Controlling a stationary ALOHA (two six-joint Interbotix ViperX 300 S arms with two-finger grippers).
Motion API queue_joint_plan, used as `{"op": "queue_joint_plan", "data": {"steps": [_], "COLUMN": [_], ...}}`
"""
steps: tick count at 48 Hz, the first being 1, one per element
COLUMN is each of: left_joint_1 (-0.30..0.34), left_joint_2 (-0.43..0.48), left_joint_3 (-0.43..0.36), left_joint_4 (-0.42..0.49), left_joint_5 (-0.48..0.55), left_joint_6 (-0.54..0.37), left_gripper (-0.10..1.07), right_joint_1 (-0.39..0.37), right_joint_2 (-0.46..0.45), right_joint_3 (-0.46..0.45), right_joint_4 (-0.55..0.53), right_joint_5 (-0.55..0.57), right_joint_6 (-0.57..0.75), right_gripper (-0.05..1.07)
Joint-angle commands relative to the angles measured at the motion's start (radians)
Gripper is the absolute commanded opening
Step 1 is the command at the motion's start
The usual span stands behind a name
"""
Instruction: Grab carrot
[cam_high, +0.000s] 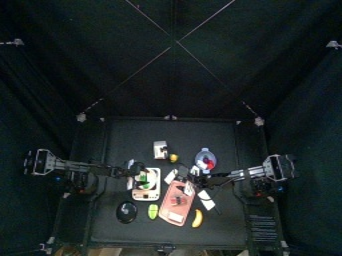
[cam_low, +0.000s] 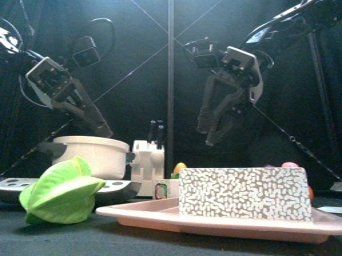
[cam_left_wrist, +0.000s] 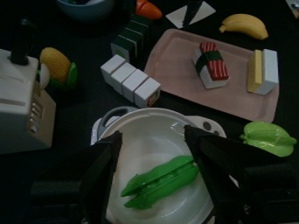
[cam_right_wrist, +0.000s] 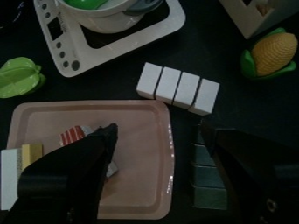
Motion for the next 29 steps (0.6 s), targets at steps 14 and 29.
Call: {"op": "queue_joint_plan", "data": {"steps": [14, 29], "left_joint_1": [0.003, 0.003], "left_joint_2": [-0.069, -0.107], "left_joint_3": [-0.034, -0.041], "left_joint_4": [-0.003, 0.002], "left_joint_5": [0.002, 0.003], "left_joint_6": [-0.002, 0.002], "left_gripper": [0.93, 0.93], "right_joint_1": [0.006, -0.021], "right_joint_2": [-0.202, -0.262], "right_joint_3": [0.094, 0.172], "right_joint_4": [0.268, 0.537], "right_joint_5": [-0.012, 0.040], "right_joint_6": [0.002, 0.002], "right_gripper": [1.04, 1.04]}}
